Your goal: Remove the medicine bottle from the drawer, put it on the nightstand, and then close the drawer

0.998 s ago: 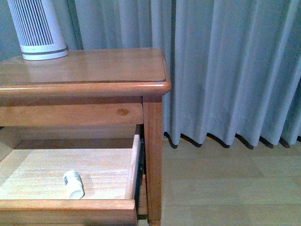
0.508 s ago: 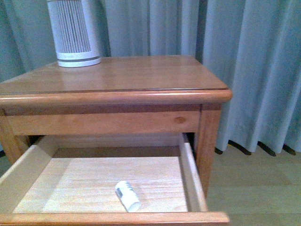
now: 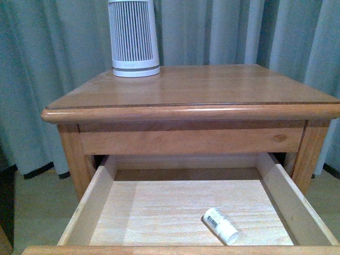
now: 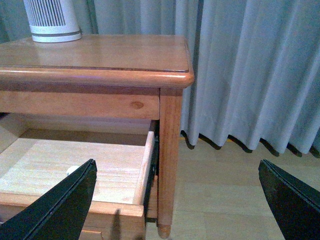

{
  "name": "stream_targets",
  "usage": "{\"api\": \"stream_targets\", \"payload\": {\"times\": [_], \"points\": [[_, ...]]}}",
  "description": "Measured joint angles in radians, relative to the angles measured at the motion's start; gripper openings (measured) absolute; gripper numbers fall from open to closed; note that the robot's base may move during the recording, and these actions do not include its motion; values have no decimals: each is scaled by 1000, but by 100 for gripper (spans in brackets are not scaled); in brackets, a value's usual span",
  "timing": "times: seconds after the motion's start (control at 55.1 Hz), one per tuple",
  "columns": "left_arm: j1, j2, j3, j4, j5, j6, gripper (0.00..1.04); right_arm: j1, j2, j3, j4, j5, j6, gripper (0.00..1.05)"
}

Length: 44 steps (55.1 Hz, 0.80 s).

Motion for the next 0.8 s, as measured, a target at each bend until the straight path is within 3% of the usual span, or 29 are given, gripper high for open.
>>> {"api": "stream_targets", "payload": {"times": [0.036,0.091,0.218,0.308,0.381,0.526,0.798], "points": [[0,0,0,0,0,0,5,-35,62,39,-78,-86,60,98],[0,0,0,0,2,0,14,-73,186,94,-79,-161,128,98],[0,0,0,0,2,0,35,-79,482,291,37,-177,197,98],[0,0,0,0,2,0,53,-27,695,468,95,-160,195,98],[0,0,0,0,2,0,71,60,893,613,64,-134,165,98],[0,0,0,0,2,0,97,214,1149,744,9,-68,106,98],[0,0,0,0,2,2,98,333,1518,842,16,49,11,98]]}}
